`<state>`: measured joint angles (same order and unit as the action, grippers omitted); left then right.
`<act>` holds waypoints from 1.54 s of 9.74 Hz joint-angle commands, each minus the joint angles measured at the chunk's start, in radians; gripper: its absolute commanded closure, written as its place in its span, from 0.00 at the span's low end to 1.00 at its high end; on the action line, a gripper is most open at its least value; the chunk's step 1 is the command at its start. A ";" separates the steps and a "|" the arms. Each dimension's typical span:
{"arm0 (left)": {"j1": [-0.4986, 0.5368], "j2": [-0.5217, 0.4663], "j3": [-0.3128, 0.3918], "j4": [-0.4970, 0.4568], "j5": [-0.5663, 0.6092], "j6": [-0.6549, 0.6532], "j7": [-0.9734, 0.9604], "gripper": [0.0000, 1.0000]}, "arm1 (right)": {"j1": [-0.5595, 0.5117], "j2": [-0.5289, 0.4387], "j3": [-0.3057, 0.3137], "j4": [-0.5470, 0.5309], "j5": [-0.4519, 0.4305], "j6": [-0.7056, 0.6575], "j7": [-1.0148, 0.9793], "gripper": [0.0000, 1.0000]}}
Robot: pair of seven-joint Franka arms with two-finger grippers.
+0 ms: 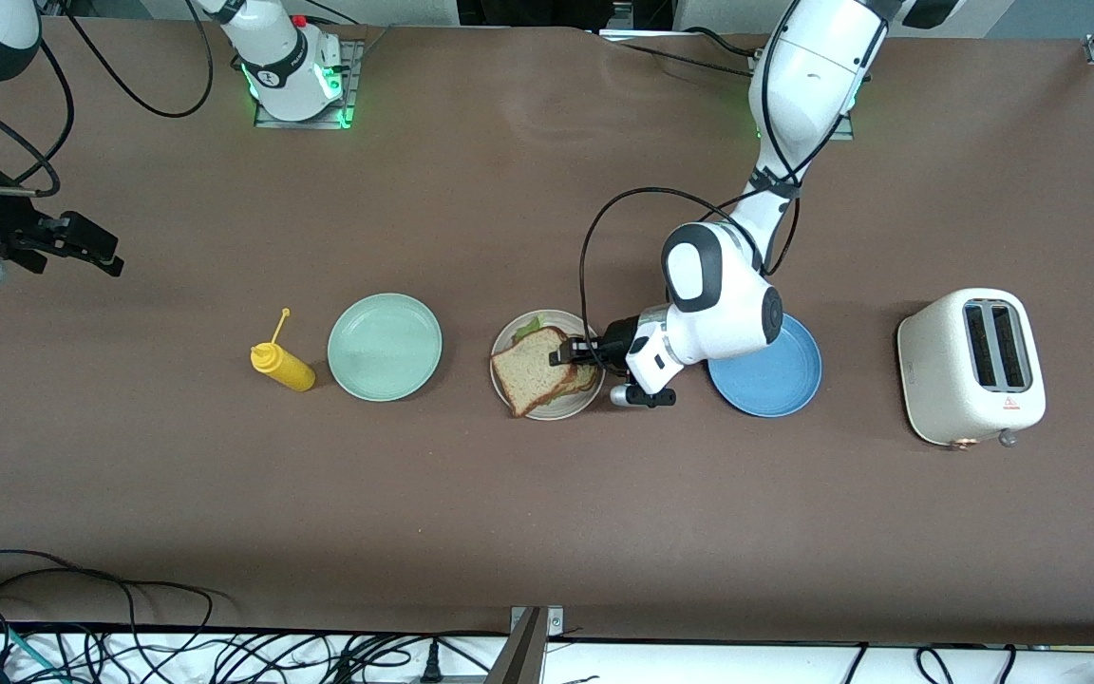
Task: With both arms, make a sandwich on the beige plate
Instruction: 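Lay the bread on the lettuce and open the left gripper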
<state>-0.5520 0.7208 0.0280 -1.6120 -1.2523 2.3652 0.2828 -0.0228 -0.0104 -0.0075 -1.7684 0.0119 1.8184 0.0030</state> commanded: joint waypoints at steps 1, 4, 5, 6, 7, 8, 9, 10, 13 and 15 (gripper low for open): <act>0.004 0.000 0.003 -0.009 0.008 0.003 0.045 0.14 | -0.002 0.004 0.004 0.017 0.003 -0.016 0.009 0.00; 0.017 -0.006 0.009 -0.020 0.010 0.003 0.042 0.00 | -0.002 0.003 0.004 0.018 0.003 -0.014 0.009 0.00; 0.032 -0.012 0.009 -0.020 0.010 0.000 0.041 0.00 | -0.002 0.003 0.004 0.020 0.002 -0.014 0.009 0.00; 0.047 -0.026 0.010 -0.020 0.010 -0.003 0.041 0.00 | -0.002 0.003 0.004 0.021 0.002 -0.013 0.009 0.00; 0.059 -0.043 0.012 -0.020 0.028 -0.006 0.038 0.00 | -0.002 0.004 0.004 0.021 0.002 -0.013 0.009 0.00; 0.081 -0.059 0.010 -0.020 0.122 -0.015 0.021 0.00 | -0.002 0.003 0.004 0.023 0.002 -0.011 0.008 0.00; 0.113 -0.081 0.012 -0.020 0.234 -0.077 -0.023 0.00 | -0.002 0.003 0.004 0.024 0.002 -0.010 0.008 0.00; 0.156 -0.108 0.010 -0.011 0.380 -0.166 -0.081 0.00 | -0.002 0.004 0.004 0.026 0.002 -0.008 -0.001 0.00; 0.254 -0.164 0.010 0.000 0.710 -0.369 -0.126 0.00 | 0.009 0.006 0.004 0.036 -0.012 -0.008 -0.005 0.00; 0.320 -0.198 0.012 0.000 0.853 -0.482 -0.128 0.00 | 0.030 0.007 0.003 0.040 -0.036 -0.005 0.006 0.00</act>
<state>-0.2692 0.5603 0.0491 -1.6016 -0.4824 1.9518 0.1687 -0.0088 -0.0104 -0.0047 -1.7513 0.0019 1.8198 0.0019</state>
